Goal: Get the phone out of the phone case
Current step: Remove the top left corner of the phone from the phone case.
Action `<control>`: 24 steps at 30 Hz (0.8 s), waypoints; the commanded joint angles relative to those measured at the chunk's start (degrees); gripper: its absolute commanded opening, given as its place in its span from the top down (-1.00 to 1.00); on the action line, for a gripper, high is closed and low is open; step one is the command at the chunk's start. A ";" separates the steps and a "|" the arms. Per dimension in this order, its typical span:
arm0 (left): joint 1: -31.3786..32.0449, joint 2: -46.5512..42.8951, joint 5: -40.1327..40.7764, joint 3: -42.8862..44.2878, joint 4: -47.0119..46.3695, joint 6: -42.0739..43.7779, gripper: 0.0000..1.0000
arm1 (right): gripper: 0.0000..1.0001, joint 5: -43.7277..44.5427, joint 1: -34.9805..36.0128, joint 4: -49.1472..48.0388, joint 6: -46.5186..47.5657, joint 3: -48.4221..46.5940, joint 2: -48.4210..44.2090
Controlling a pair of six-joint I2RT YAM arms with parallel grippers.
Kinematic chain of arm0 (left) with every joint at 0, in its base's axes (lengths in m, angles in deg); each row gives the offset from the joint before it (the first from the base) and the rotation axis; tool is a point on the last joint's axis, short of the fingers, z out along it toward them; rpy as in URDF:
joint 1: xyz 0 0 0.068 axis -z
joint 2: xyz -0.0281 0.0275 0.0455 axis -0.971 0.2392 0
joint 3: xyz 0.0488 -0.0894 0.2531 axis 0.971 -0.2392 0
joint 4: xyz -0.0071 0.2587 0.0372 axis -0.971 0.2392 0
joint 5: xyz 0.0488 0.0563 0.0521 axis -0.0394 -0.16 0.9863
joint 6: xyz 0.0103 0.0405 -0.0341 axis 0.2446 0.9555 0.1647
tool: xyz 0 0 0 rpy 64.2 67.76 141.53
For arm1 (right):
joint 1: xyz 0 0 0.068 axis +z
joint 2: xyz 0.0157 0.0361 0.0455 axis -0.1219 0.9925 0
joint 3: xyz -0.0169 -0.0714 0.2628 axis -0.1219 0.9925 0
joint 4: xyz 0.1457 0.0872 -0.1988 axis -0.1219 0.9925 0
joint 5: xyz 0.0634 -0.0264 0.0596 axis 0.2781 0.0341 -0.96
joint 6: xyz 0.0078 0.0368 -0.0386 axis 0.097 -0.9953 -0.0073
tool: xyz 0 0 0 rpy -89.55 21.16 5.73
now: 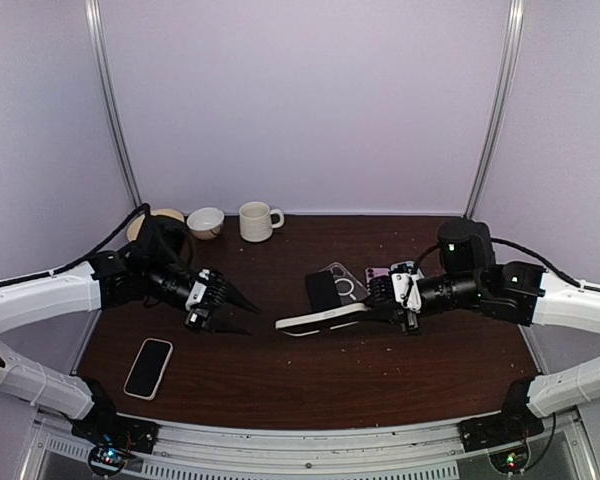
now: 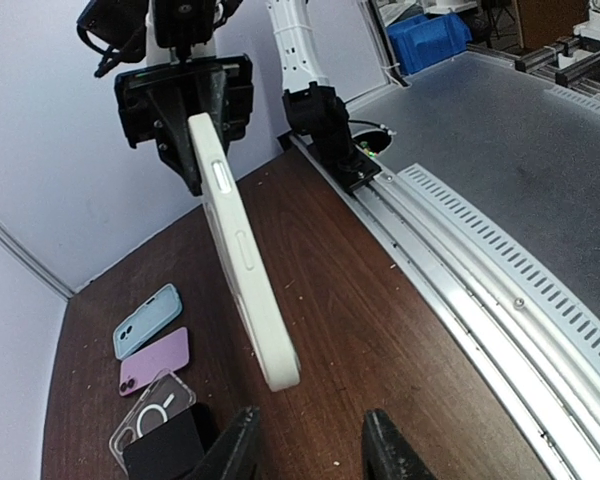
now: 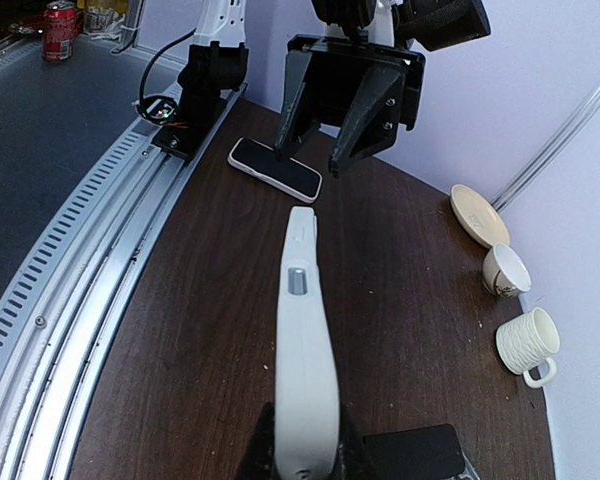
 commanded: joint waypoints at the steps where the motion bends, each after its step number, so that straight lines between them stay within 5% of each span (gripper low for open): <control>1: 2.15 1.22 -2.98 1.68 -0.89 -1.31 0.26 | 1.00 -4.92 0.29 -1.18 0.55 -3.62 -1.26; 24: 7.27 3.35 -1.51 1.17 -3.81 -3.54 0.20 | 1.00 -10.14 1.72 1.06 -0.30 -7.00 1.28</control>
